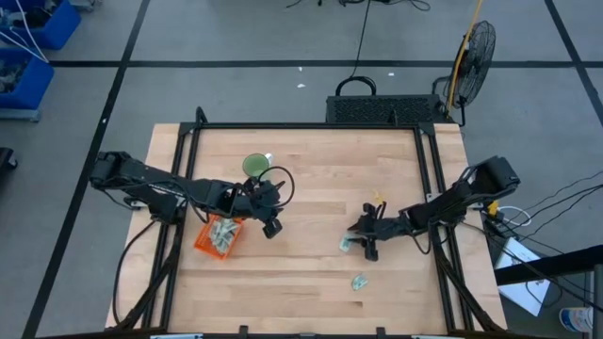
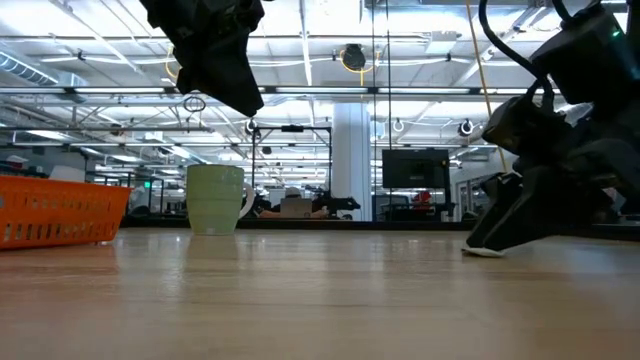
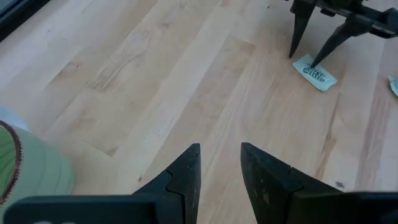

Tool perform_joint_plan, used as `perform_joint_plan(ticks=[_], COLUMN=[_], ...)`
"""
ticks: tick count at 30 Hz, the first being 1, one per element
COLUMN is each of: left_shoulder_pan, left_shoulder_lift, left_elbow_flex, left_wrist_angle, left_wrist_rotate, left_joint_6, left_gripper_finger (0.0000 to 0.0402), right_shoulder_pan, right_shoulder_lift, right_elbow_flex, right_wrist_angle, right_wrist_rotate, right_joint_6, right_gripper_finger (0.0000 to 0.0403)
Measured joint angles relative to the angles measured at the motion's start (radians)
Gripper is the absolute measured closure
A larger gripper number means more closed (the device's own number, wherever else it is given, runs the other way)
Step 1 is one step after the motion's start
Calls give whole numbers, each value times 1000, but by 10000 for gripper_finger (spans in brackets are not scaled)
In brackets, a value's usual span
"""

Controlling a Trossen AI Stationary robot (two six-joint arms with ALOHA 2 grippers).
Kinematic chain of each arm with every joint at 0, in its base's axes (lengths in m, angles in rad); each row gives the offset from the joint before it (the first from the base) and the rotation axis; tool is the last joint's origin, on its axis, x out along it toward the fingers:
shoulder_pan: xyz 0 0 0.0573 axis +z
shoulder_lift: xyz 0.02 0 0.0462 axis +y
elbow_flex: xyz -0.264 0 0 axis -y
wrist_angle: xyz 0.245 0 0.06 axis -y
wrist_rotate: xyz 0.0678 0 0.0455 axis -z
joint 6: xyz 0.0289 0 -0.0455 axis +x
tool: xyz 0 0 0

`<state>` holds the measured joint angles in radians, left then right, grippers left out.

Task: Pick and place Stevia / Truvia into bins
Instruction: Put the stevia packet into the orange bin

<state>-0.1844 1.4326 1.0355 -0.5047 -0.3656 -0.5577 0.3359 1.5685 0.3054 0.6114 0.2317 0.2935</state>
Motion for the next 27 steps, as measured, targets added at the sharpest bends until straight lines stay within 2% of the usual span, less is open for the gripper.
perform_joint_plan(ticks=[8,18,22,27], left_shoulder_pan=[0,0,0,0], left_shoulder_lift=[0,0,0,0], left_elbow_flex=[0,0,0,0], left_wrist_angle=[0,0,0,0], left_wrist_rotate=[-1,0,0,0], left_joint_6=[3,5,5,4], left_gripper_finger=[284,284,284,284], right_shoulder_pan=[0,0,0,-1], right_shoulder_lift=[77,90,84,62], right_elbow_flex=[0,-1,-3,-5], right_wrist_angle=[41,114,151,277], right_wrist_rotate=[45,37,41,91], right_joint_6=[-55,-90,-102,-215], right_gripper_finger=[283,394,396,401])
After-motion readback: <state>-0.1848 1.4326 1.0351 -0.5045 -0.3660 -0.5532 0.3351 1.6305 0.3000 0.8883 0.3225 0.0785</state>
